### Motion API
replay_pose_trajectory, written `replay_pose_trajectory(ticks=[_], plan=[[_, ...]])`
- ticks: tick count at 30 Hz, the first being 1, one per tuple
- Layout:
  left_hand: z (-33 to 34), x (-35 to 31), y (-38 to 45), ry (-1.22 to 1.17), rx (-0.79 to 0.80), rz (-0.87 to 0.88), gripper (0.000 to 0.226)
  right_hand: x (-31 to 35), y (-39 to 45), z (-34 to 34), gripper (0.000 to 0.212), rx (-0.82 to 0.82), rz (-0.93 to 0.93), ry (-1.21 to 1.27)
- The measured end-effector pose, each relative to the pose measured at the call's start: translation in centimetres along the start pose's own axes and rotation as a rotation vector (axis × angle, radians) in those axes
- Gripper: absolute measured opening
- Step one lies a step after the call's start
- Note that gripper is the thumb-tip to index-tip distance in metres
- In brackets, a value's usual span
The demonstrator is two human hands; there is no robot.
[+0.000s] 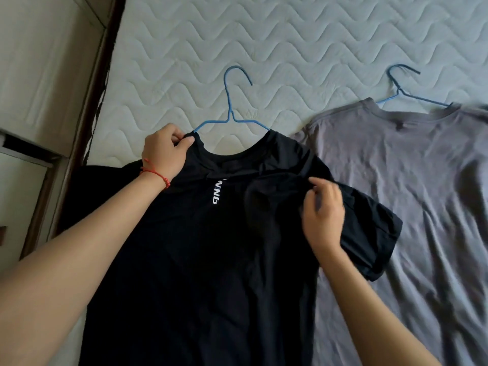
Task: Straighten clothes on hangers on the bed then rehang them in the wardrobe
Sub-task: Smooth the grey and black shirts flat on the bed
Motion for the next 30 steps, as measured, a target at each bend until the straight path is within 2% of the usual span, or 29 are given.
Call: replay_pose_trajectory(ticks=[3, 6, 12, 17, 19, 21, 25, 30], plan=[[-0.9, -2.9, -1.3, 0.029, -0.072, 0.019, 0.019, -2.3, 5.9, -2.7, 0.028, -0.03, 0.24, 0.124], [-0.9, -4.7, -2.7, 0.041, -0.11, -0.007, 0.017, -4.8, 10.8, -4.6, 0.029, -0.004, 0.346, 0.093], [0.3, -5.0, -3.9, 0.103, -0.176, -0.094, 0.016, -7.7, 18.9, -4.1, 0.034, 0.111, 0.431, 0.005], [1.2, -3.7, -4.0, 0.096, -0.208, -0.13, 0.015, -7.7, 23.6, -1.7, 0.04, 0.105, 0.553, -0.039], [1.4, -3.6, -3.7, 0.104, -0.207, -0.137, 0.014, -7.4, 24.4, -1.1, 0.048, 0.113, 0.594, -0.104], [1.5, -3.5, -3.3, 0.106, -0.207, -0.135, 0.014, -7.1, 24.9, -0.2, 0.05, 0.147, 0.559, -0.183], [1.8, -3.4, -2.8, 0.111, -0.212, -0.142, 0.014, -6.6, 25.1, 0.8, 0.049, 0.146, 0.567, -0.271], [1.9, -3.3, -3.1, 0.098, -0.211, -0.156, 0.012, -6.4, 24.6, 0.6, 0.04, 0.144, 0.588, -0.258]])
Point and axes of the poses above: each hand's wrist, its own y-axis towards the middle knuckle, its own z-axis out of the palm, x = y × z, the point moved 4 cm from there along y, towards the middle knuckle, and after that the axes turned 5 degrees about z, right-handed, at the moved point
